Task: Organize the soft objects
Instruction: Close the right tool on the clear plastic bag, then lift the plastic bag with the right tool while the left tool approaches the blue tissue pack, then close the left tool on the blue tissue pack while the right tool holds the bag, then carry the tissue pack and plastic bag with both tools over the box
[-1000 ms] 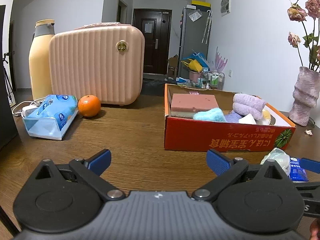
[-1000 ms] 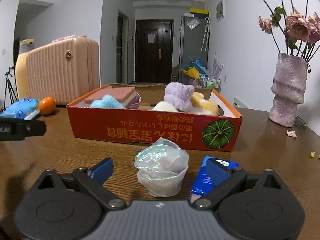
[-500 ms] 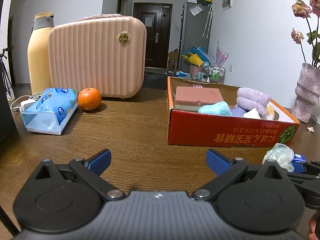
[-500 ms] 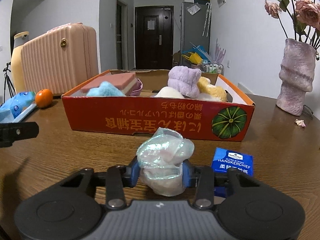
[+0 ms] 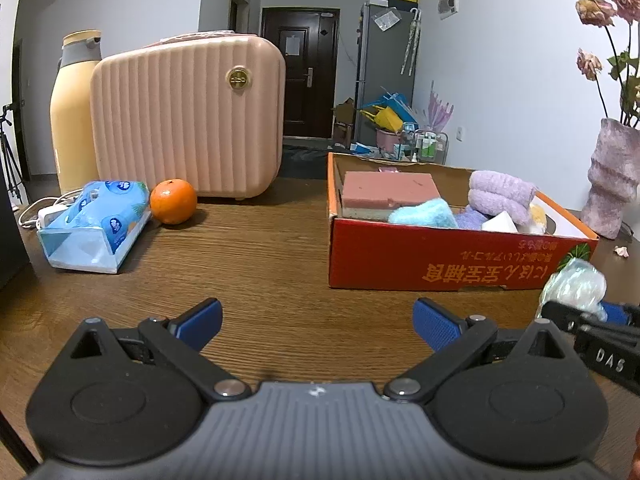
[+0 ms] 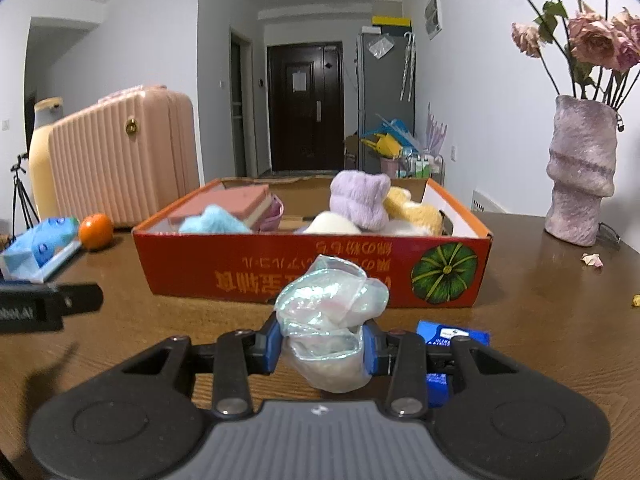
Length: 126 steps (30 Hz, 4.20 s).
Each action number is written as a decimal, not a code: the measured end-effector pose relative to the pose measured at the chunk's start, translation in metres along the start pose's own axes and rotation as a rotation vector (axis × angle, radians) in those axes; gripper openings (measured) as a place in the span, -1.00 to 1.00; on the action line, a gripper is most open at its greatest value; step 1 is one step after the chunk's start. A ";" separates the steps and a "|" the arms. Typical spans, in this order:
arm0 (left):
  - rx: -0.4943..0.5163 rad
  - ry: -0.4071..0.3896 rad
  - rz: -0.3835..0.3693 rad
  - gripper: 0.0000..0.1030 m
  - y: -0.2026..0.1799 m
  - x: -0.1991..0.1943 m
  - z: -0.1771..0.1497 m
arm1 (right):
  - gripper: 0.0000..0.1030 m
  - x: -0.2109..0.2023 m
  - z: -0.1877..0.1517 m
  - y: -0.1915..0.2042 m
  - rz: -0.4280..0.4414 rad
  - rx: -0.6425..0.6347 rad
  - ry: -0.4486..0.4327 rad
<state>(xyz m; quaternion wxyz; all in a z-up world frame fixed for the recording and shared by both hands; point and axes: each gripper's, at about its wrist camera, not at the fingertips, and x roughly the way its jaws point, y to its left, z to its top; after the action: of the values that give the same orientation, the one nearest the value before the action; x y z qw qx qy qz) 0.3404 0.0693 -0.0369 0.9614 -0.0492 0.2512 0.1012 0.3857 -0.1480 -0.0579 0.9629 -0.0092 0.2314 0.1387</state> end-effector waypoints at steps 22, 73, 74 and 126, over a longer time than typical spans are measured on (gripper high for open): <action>0.044 0.018 -0.060 1.00 -0.053 0.005 -0.008 | -0.26 -0.026 0.004 -0.058 -0.038 0.050 -0.092; 0.175 0.228 -0.287 1.00 -0.226 0.049 -0.024 | -0.24 -0.026 -0.002 -0.176 -0.177 0.043 -0.040; 0.176 0.237 -0.284 1.00 -0.228 0.051 -0.024 | -0.24 -0.024 -0.003 -0.175 -0.177 0.040 -0.035; 0.097 -0.028 -0.169 0.02 -0.179 0.014 0.002 | -0.24 -0.028 0.004 -0.106 -0.158 0.114 -0.237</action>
<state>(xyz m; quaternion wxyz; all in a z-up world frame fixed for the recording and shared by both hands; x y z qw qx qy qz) 0.3919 -0.1023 -0.0343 0.9711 -0.0223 0.2375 0.0082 0.3927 -0.2567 -0.0464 0.9903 0.0438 0.1222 0.0492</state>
